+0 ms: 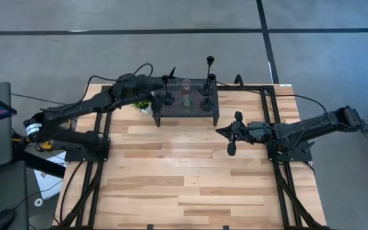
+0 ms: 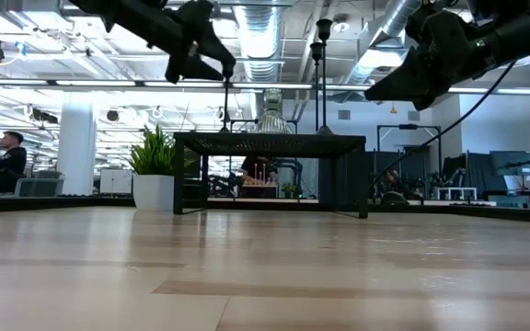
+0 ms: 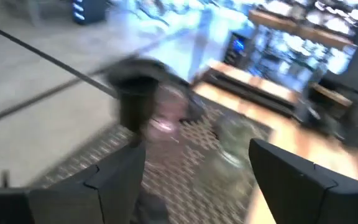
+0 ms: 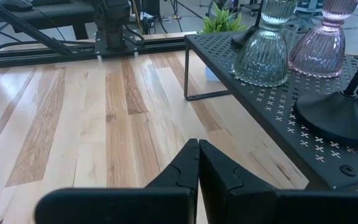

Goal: Pick & Place candle stick holders
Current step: Return to Home Position

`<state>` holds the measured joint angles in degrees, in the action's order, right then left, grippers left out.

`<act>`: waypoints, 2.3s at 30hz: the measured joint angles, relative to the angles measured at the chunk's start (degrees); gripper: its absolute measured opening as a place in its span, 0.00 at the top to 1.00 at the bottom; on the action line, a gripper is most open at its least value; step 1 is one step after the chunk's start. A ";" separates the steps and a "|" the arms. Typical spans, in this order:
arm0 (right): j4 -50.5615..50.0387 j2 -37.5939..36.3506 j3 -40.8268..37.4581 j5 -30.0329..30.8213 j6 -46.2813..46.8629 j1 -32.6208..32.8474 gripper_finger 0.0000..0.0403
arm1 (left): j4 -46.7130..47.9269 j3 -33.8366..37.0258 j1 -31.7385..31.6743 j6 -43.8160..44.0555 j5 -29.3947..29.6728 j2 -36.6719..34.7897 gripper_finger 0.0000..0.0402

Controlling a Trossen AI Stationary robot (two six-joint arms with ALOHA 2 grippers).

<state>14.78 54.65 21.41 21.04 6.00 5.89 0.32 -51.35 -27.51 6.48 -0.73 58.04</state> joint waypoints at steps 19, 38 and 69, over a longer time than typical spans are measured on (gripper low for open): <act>0.14 0.00 0.00 0.00 0.00 0.02 1.00 | 21.49 0.02 8.21 -1.51 -1.44 -12.28 0.56; -2.06 -8.10 0.00 -18.08 -0.11 -5.74 1.00 | 18.56 7.50 23.11 -15.48 -1.20 -18.67 0.99; -25.72 -52.69 0.02 -21.05 -4.48 -8.31 1.00 | 15.27 30.70 26.82 -16.43 -1.01 -57.88 0.99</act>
<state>-10.94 1.96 21.43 -0.01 1.52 -2.42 15.58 -20.65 -0.69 -9.95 -1.74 0.17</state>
